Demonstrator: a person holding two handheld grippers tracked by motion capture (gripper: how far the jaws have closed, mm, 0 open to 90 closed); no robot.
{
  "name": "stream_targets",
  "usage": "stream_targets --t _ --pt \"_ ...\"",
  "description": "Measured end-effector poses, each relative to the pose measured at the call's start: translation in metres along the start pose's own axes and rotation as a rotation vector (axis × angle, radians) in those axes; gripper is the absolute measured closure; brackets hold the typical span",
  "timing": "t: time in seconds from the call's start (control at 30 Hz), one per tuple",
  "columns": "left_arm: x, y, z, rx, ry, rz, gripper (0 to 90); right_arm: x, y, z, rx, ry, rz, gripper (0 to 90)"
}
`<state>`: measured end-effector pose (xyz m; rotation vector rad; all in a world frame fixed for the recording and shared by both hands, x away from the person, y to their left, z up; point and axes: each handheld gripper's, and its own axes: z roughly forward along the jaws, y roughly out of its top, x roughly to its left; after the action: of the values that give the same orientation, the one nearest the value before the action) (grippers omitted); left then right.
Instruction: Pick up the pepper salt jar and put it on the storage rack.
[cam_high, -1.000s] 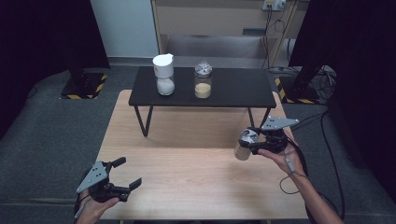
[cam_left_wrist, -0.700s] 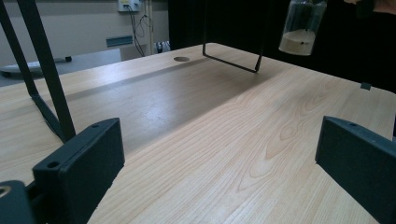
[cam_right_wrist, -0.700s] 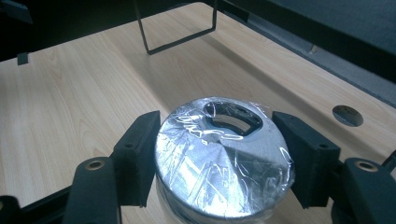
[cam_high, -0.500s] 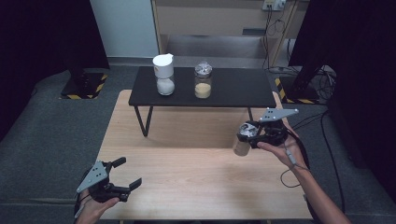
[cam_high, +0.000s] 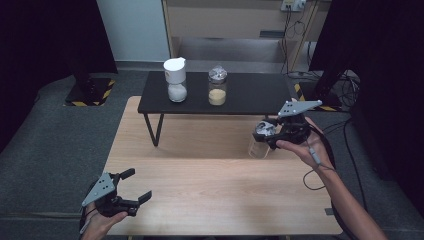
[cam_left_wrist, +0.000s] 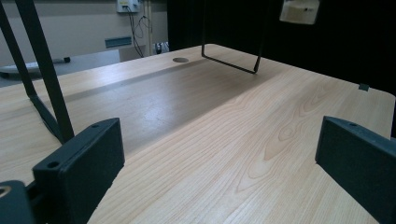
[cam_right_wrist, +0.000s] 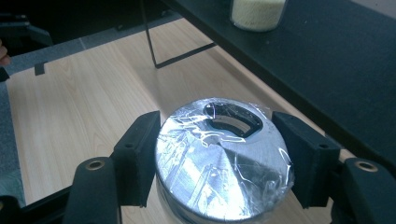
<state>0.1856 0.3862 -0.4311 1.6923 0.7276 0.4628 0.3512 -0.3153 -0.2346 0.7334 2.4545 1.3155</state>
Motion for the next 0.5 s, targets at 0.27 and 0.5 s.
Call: stream_targets --t 0.27,0.5 --pt "0.000 0.000 0.000 -0.003 -0.001 -0.001 0.0 -0.006 0.023 -0.011 0.004 0.000 0.008 35.7" --pt "0.001 -0.001 0.000 -0.005 -0.002 -0.002 0.0 -0.010 0.046 -0.018 0.008 -0.012 0.006 35.7"
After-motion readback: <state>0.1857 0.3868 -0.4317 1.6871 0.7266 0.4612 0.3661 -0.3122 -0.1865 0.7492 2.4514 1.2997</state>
